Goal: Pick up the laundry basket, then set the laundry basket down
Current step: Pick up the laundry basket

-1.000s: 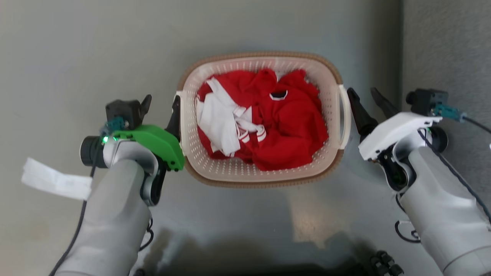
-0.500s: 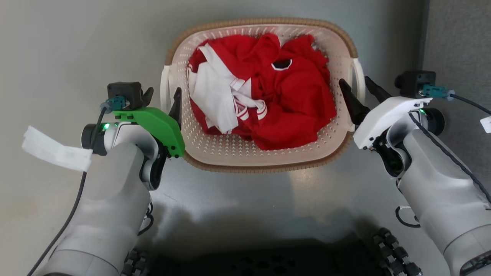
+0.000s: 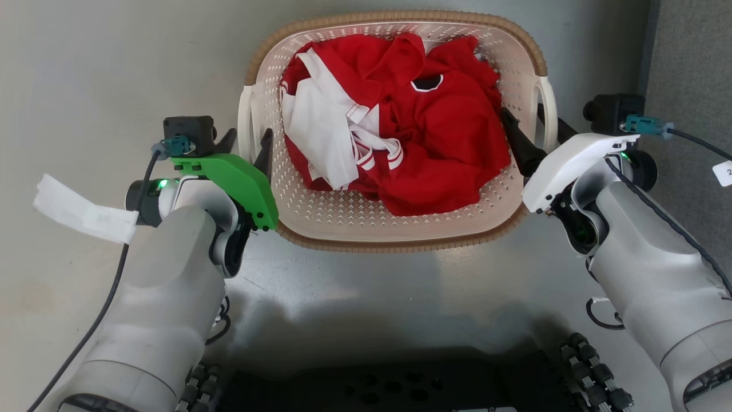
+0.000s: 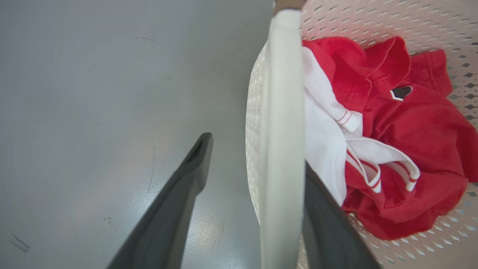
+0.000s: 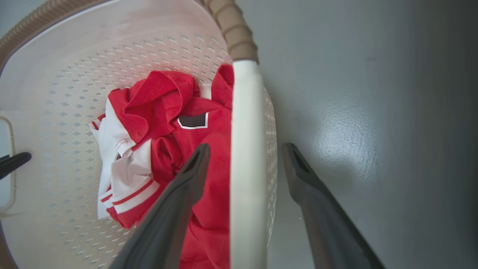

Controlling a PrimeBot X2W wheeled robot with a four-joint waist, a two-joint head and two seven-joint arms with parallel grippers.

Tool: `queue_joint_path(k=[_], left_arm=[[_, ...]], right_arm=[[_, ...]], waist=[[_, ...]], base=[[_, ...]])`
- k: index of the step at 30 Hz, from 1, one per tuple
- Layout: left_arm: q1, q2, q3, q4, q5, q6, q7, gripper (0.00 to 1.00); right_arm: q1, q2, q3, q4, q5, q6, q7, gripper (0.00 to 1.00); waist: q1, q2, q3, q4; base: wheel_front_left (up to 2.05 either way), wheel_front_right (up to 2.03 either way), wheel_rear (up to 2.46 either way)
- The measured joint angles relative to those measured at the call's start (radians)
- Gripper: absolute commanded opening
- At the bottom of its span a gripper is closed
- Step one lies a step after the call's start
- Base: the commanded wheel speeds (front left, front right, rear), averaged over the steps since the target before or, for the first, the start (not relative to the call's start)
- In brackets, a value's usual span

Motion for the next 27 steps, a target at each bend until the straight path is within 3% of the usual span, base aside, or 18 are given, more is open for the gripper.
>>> queue_joint_path(k=[1,2,3,4,15,27], left_arm=[[-0.002,0.000,-0.004,0.003,-0.004,-0.006,0.000,0.43],[-0.003,0.000,-0.007,0.004,-0.010,-0.008,0.000,0.14],[-0.004,0.000,-0.012,0.006,-0.014,-0.009,0.000,0.00],[-0.005,-0.003,-0.018,0.006,-0.017,-0.018,0.000,0.00],[-0.015,-0.010,-0.068,0.055,-0.073,-0.033,-0.028,0.00],[-0.003,-0.010,-0.125,0.090,-0.144,-0.052,-0.017,0.00]], right_arm=[[-0.002,0.000,0.005,0.003,0.002,0.000,-0.001,0.57],[-0.003,0.000,0.009,0.006,0.006,0.000,-0.001,0.25],[-0.004,0.000,0.014,0.009,0.009,0.000,-0.004,0.07],[-0.005,-0.001,0.018,0.011,0.010,0.000,-0.005,0.00],[-0.019,-0.001,0.072,0.046,0.058,-0.003,-0.035,0.00],[-0.014,-0.002,0.131,0.088,0.119,-0.003,-0.033,0.00]], waist=[[0.0000,0.0000,0.001,0.000],[0.0000,0.0000,0.001,0.000],[-0.0001,0.0000,0.002,0.000],[-0.0001,0.0000,0.002,0.000],[-0.0001,0.0000,-0.026,-0.002],[-0.0001,0.0000,-0.145,-0.005]], base=[[0.00,0.00,0.00],[0.00,0.00,0.00],[0.00,0.00,0.00],[0.00,0.00,0.00],[0.00,0.00,0.00],[0.00,0.00,0.00]])
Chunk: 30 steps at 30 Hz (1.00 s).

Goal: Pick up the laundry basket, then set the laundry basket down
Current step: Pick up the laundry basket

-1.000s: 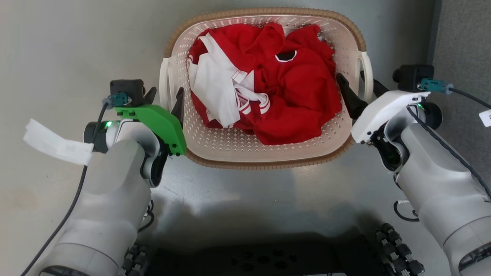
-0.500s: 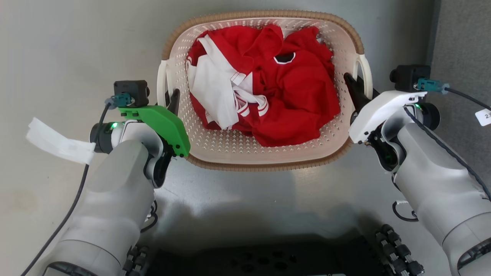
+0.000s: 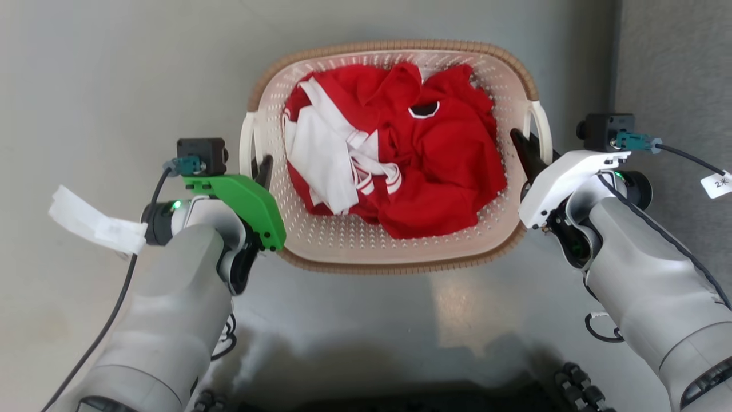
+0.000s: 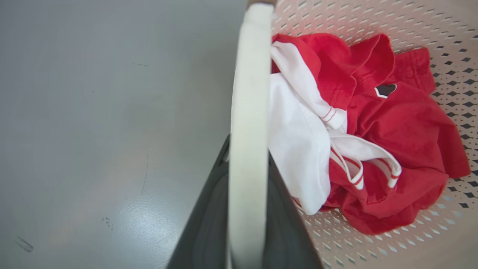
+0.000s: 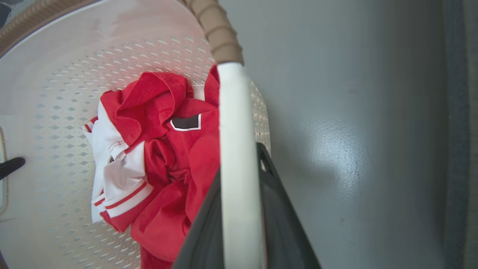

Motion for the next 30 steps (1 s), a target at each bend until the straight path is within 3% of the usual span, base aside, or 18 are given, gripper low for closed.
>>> queue_joint_path(k=[21,30], left_arm=[[0.055,-0.013,-0.037,0.085,-0.102,-0.022,0.101,0.00],[0.105,-0.016,-0.057,0.116,-0.132,-0.034,0.194,0.00]], right_arm=[[0.005,0.022,0.071,0.091,0.084,0.002,0.143,0.00],[0.046,0.045,0.100,0.145,0.119,0.002,0.237,0.00]], waist=[[-0.0001,0.0000,-0.263,-0.021],[-0.0001,0.0000,-0.386,-0.039]], base=[[0.00,0.00,0.00],[0.00,0.00,0.00]])
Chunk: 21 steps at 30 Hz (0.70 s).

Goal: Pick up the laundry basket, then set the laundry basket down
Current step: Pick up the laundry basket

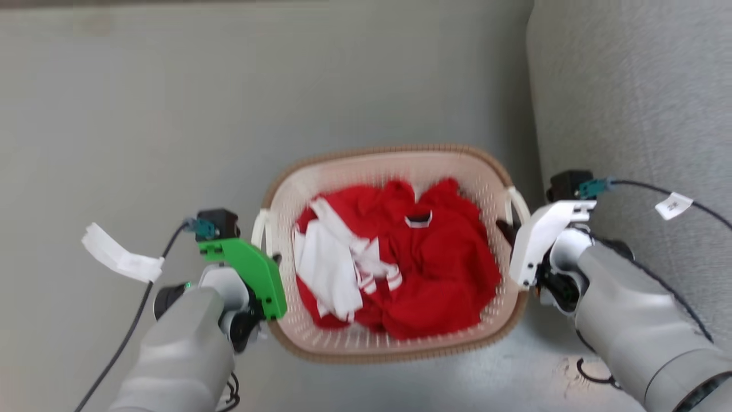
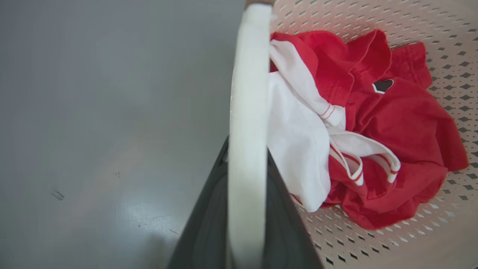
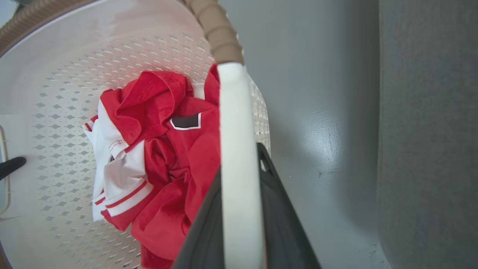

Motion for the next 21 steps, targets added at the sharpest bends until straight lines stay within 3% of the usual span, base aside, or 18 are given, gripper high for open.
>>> queue_joint_path(k=[21], left_arm=[[0.108,-0.007,-0.035,0.070,-0.067,-0.009,0.193,0.00]], right_arm=[[0.096,0.050,0.056,0.086,0.025,0.000,0.177,0.00]], waist=[[0.0000,0.0000,-0.289,-0.027]], base=[[0.00,0.00,0.00]])
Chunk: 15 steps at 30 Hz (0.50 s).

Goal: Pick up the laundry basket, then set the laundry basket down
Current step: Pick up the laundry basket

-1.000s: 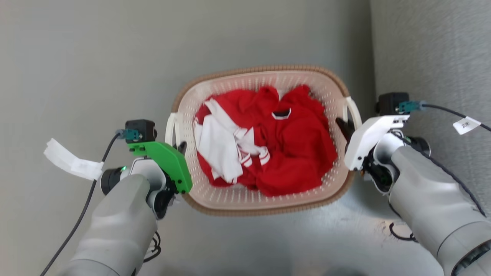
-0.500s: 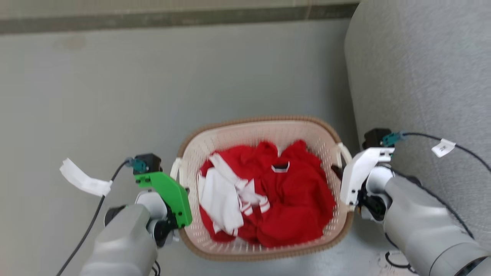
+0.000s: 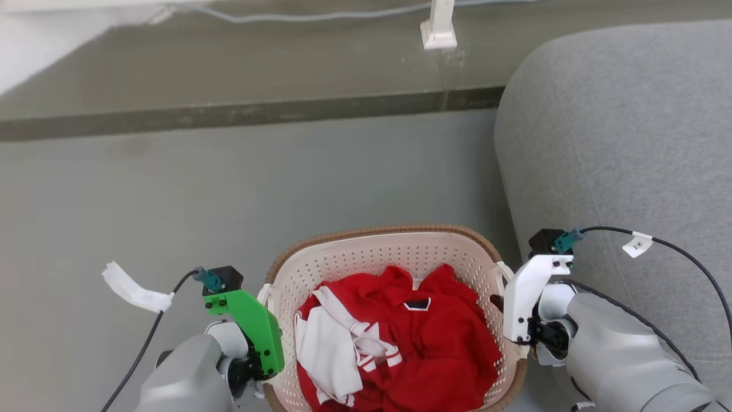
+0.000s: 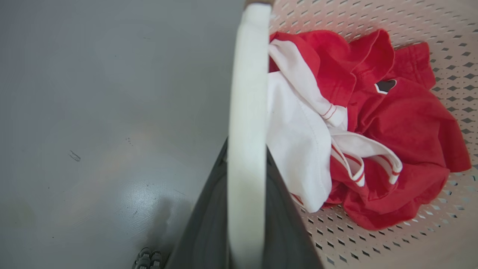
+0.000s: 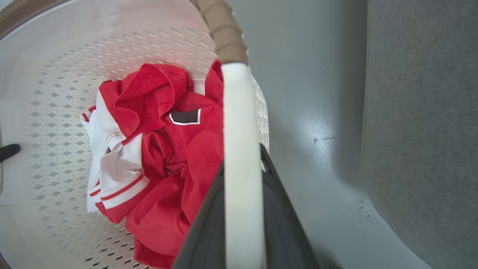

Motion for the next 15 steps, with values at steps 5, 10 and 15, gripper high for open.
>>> queue_joint_path(k=[5,10,15], left_arm=[[0.005,0.000,-0.003,-0.001,-0.020,0.000,0.019,0.00],[0.007,0.000,-0.007,0.000,-0.021,0.000,0.031,0.00],[0.008,0.000,-0.009,0.001,-0.030,0.000,0.041,0.00]], right_arm=[[0.000,0.001,0.004,0.004,0.001,0.000,0.020,0.00],[0.000,0.002,0.007,0.007,0.009,0.000,0.035,0.00],[0.000,0.003,0.013,0.010,0.009,0.000,0.042,0.00]], waist=[[0.0000,0.0000,-0.037,-0.006],[0.0000,0.0000,-0.055,-0.012],[0.0000,0.0000,-0.060,-0.015]], base=[[0.00,0.00,0.00],[0.00,0.00,0.00],[0.00,0.00,0.00]])
